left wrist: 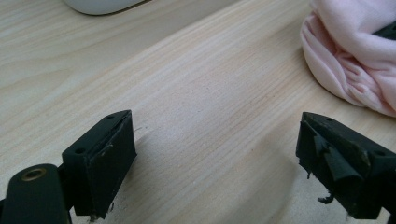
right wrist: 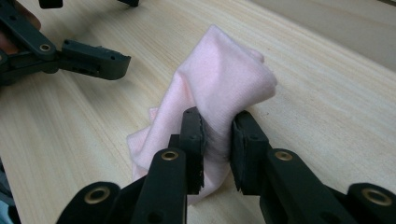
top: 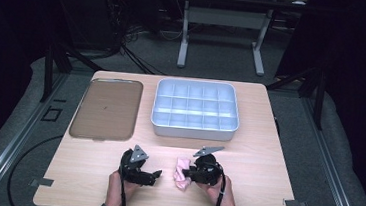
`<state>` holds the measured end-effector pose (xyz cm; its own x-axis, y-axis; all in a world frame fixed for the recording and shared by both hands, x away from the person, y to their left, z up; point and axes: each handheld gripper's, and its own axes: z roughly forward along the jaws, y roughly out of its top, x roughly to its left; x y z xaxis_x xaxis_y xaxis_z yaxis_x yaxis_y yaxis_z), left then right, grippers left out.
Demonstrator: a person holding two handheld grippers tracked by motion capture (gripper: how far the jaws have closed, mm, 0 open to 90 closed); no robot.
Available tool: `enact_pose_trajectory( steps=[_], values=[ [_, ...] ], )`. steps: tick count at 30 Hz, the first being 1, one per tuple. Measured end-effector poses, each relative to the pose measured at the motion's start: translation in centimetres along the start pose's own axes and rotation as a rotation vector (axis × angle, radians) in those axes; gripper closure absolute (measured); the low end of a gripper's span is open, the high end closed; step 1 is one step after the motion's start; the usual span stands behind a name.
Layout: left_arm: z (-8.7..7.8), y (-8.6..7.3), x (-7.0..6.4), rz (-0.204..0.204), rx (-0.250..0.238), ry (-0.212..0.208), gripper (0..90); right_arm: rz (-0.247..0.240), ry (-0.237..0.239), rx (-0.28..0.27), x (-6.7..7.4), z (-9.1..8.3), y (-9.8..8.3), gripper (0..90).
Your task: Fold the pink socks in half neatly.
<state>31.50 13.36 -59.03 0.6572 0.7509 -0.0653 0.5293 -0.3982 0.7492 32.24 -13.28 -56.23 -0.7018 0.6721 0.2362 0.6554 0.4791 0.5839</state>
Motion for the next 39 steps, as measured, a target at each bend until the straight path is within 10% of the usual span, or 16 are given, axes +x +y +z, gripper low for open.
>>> enact_pose_trajectory(
  steps=[20, 26, 39],
  values=[
    [0.4, 0.3, -0.6, 0.049, 0.029, 0.053, 10.6, 0.007, -0.012, -0.013, -0.1, -1.2, 0.0, 77.2],
    [0.4, 0.3, -0.6, 0.050, 0.029, 0.054, 10.6, 0.021, -0.027, -0.144, -0.2, -1.7, 0.0, 77.6],
    [0.4, 0.3, -0.6, 0.049, 0.030, 0.054, 10.6, -0.018, -0.093, -0.202, -0.1, -5.1, 0.5, 78.8]
  ],
)
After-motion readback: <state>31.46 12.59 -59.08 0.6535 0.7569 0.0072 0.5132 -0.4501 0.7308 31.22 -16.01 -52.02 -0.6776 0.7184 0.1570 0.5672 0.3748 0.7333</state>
